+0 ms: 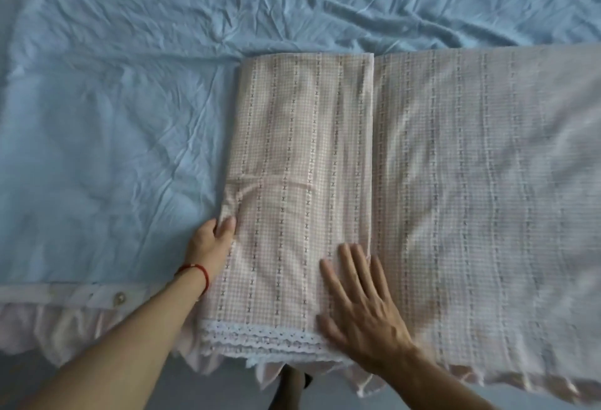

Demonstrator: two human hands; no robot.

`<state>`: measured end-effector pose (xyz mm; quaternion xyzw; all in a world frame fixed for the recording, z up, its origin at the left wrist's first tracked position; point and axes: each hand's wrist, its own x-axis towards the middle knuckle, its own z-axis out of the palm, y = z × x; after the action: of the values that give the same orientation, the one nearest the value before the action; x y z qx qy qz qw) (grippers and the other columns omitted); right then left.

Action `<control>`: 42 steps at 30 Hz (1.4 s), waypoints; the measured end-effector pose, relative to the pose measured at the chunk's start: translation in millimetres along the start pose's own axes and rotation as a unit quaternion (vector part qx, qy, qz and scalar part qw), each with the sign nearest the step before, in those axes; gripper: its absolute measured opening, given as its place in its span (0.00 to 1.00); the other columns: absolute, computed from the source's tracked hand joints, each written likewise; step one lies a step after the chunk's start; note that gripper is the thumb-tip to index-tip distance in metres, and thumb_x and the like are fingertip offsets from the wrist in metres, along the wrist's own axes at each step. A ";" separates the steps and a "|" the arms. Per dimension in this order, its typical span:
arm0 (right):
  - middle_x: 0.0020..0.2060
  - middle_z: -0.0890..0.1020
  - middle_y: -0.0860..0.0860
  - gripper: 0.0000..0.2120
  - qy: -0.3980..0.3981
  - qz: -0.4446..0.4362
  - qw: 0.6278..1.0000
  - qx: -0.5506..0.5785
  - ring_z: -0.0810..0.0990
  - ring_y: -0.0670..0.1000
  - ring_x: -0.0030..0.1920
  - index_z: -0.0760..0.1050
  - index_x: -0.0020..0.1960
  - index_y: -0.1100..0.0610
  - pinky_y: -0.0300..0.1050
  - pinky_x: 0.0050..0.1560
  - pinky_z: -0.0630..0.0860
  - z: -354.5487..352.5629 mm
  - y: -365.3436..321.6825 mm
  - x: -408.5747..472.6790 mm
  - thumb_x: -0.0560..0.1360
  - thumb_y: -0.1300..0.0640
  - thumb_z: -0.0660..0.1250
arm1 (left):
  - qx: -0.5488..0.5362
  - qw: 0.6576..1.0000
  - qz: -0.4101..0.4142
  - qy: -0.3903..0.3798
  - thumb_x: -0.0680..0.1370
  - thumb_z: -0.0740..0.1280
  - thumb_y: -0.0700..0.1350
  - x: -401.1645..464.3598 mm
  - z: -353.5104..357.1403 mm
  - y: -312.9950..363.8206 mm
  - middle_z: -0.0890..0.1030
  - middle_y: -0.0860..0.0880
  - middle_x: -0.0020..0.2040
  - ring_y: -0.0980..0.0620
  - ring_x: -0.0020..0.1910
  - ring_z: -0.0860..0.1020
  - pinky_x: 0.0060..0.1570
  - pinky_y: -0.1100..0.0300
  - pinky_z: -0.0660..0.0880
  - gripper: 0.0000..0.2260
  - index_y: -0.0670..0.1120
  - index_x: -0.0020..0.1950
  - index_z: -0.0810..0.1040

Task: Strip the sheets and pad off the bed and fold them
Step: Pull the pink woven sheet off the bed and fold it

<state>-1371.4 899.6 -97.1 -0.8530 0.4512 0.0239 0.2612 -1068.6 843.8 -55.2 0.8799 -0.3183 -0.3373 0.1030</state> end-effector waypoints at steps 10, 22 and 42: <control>0.77 0.63 0.37 0.36 -0.025 0.041 0.933 0.358 0.54 0.35 0.78 0.67 0.77 0.43 0.46 0.80 0.56 -53.6 41.4 -14.5 0.78 0.27 0.42 | -0.144 0.978 0.113 -0.105 0.78 0.71 0.49 -43.1 -46.3 124.9 0.87 0.45 0.50 0.43 0.51 0.84 0.56 0.48 0.80 0.10 0.43 0.52 0.83; 0.60 0.84 0.47 0.24 0.117 0.208 0.720 0.651 0.83 0.52 0.61 0.77 0.68 0.47 0.53 0.62 0.77 -218.6 165.2 -77.2 0.85 0.42 0.47 | 0.066 0.918 0.385 -0.074 0.83 0.56 0.57 -228.6 129.4 314.0 0.84 0.41 0.56 0.42 0.57 0.80 0.55 0.51 0.76 0.25 0.51 0.79 0.63; 0.36 0.79 0.48 0.10 -0.015 0.371 0.884 0.284 0.76 0.46 0.35 0.72 0.42 0.54 0.39 0.34 0.70 -165.0 258.6 -72.6 0.80 0.51 0.66 | 0.094 0.956 0.278 -0.003 0.79 0.67 0.49 -77.3 201.1 237.8 0.52 0.45 0.82 0.41 0.77 0.60 0.75 0.50 0.56 0.31 0.57 0.80 0.60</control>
<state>-1648.8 759.5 -44.3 -0.5119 0.7185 0.0028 0.4709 -1361.9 714.7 -71.3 0.7612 -0.5812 -0.2665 0.1081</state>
